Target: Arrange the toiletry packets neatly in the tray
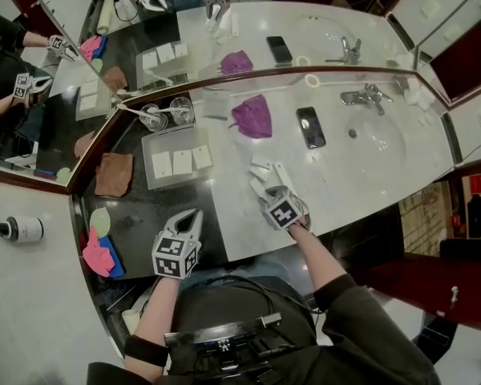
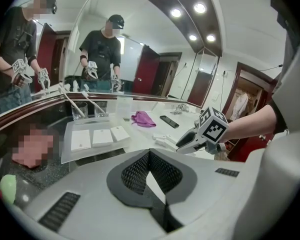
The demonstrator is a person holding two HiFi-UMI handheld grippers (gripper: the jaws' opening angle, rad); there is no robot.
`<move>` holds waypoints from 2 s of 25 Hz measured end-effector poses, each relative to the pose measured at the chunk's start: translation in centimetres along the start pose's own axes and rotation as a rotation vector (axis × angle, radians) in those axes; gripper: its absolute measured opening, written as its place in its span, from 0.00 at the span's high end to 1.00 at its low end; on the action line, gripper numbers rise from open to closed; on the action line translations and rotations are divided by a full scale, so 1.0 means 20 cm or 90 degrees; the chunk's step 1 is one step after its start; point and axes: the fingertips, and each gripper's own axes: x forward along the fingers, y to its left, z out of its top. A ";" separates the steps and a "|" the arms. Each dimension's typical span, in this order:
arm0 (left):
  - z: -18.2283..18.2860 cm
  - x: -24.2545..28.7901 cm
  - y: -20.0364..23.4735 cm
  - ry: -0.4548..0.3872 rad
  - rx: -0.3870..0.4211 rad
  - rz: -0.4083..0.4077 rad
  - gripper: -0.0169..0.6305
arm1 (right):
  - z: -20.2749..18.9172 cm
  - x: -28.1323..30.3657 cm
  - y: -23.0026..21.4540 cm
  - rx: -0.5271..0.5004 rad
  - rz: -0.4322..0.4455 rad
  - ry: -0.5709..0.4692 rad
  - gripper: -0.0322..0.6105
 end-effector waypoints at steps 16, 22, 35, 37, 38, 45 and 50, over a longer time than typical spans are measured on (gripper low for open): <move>0.09 -0.14 0.31 -0.039 -0.029 0.061 0.97 | 0.71 -0.20 0.22 0.235 0.146 -0.274 0.74; 0.12 -0.19 0.49 -0.045 -0.019 0.084 0.97 | 1.01 -0.16 0.31 0.404 0.210 -0.358 0.74; 0.31 -0.11 0.92 -0.043 0.018 0.077 0.97 | 1.42 0.15 0.32 0.684 0.177 -0.438 0.74; 0.33 -0.08 0.97 -0.040 0.017 0.073 0.97 | 1.45 0.20 0.30 0.728 0.161 -0.444 0.74; 0.34 -0.06 1.00 -0.040 0.018 0.073 0.97 | 1.46 0.23 0.29 0.748 0.151 -0.445 0.74; 0.39 0.04 1.13 -0.042 0.013 0.065 0.97 | 1.43 0.39 0.21 0.916 0.093 -0.452 0.74; 0.39 0.07 1.17 -0.039 0.009 0.063 0.97 | 1.40 0.46 0.19 1.053 0.064 -0.479 0.74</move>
